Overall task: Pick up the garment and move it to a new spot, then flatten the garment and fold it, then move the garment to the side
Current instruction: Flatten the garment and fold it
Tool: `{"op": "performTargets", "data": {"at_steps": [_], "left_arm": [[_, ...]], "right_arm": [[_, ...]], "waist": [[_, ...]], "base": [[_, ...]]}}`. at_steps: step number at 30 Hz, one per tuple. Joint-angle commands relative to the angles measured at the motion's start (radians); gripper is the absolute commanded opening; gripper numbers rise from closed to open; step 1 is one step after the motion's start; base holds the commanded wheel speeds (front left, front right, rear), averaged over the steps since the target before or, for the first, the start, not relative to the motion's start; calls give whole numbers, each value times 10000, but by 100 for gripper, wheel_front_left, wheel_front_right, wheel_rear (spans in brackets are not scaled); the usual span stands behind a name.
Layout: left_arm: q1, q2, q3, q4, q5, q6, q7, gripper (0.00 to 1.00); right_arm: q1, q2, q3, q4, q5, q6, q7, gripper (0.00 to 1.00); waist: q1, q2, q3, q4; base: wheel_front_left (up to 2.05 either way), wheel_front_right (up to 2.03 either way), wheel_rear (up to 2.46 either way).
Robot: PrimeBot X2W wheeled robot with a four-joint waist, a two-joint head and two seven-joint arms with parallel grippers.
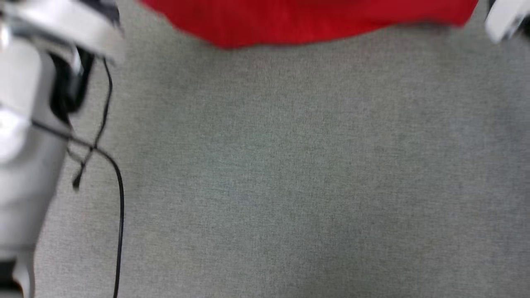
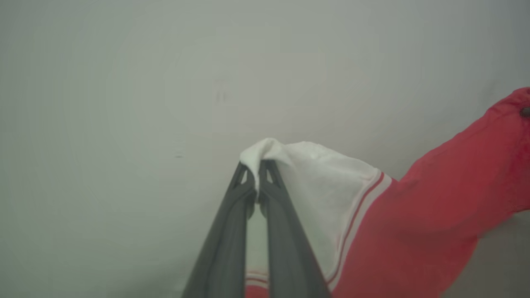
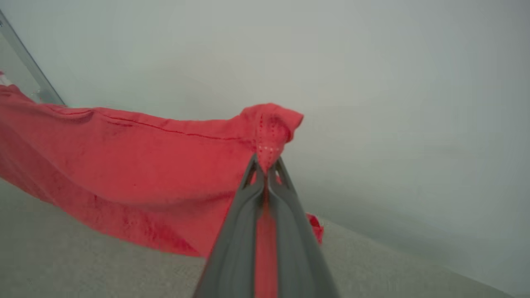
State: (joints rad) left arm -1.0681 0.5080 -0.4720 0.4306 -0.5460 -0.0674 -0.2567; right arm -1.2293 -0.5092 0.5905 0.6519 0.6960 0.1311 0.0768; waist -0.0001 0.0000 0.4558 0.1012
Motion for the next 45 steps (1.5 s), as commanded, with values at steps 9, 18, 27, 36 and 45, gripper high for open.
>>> {"op": "performTargets", "data": {"at_steps": [9,18,27,36,45], "left_arm": [[4090,415,-97,-2323,-716,1127,393,0],[7734,641,-234,-3645,-1746,1904,783,0],[10875,632,-354,-4195,-2995,2287,893,0],[12679,586,-321,-4602,-3972,2387,979,0],[13767,756,-579,-4720,-4583,2248,1404,0]], "right_arm": [[2993,-428,870,-741,596,-8,-205,0],[5720,-828,1235,-1256,1129,-9,-193,0],[8565,-1219,910,-1743,1661,-9,-147,0],[10749,-1495,348,-2503,1472,-10,-61,0],[12680,-1572,-647,-3436,1110,-10,378,0]], "waist": [[1,0,-1711,-80],[1,0,-3209,-69],[1,0,-4547,64],[1,0,-4952,192],[1,0,-5155,221]], "base": [[0,0,0],[0,0,0],[0,0,0],[0,0,0],[0,0,0]]}}
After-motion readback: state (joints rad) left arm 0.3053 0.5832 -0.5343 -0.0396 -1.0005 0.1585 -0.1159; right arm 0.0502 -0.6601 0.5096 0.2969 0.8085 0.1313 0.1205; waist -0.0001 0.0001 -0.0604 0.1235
